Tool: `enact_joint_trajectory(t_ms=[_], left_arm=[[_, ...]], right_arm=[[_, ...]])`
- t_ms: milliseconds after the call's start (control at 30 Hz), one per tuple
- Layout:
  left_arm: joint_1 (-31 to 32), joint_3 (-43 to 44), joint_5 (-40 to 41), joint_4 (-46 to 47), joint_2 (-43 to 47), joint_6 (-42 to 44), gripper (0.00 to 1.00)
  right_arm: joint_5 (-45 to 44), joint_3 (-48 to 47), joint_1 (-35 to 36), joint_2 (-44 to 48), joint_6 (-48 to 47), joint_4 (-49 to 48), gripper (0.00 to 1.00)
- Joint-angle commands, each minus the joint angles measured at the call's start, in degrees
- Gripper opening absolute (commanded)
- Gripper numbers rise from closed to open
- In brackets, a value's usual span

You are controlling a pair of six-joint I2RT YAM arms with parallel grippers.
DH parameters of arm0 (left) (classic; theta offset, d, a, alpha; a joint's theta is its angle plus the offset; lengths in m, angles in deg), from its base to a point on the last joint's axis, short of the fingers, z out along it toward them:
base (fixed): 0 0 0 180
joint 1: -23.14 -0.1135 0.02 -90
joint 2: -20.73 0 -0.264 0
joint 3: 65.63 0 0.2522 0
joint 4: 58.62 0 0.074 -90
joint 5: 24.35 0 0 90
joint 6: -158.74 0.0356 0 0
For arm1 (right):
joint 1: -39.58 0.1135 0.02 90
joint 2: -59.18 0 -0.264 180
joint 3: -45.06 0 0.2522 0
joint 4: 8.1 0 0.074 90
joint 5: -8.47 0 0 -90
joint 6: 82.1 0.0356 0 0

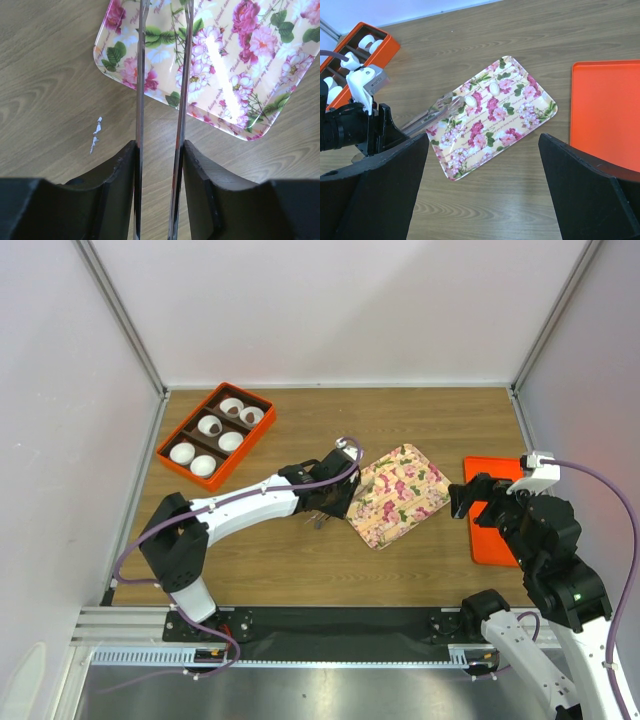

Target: Pack the chocolate

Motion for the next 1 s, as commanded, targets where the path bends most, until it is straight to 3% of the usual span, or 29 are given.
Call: enact_joint_trajectory(t_ms=[0,367,967], left_arm=[[0.2,1.6,0.6,1.6,0.0,-0.7,0.45],[0.2,2.3,-0.1,0.7,1.2,-0.2,0.37],[0.2,2.5,-0.9,-4.8,11.8,-0.5,0.37]], right_arm=[[-0.9,-0.2,0.0,0.4,-1.0,-1.1,1.0],[-1.0,-0.3,0.1,0.7,-0.9,-1.1,1.0],[0.1,-1.8,0.1,0.5,-0.5,-1.0,1.0]])
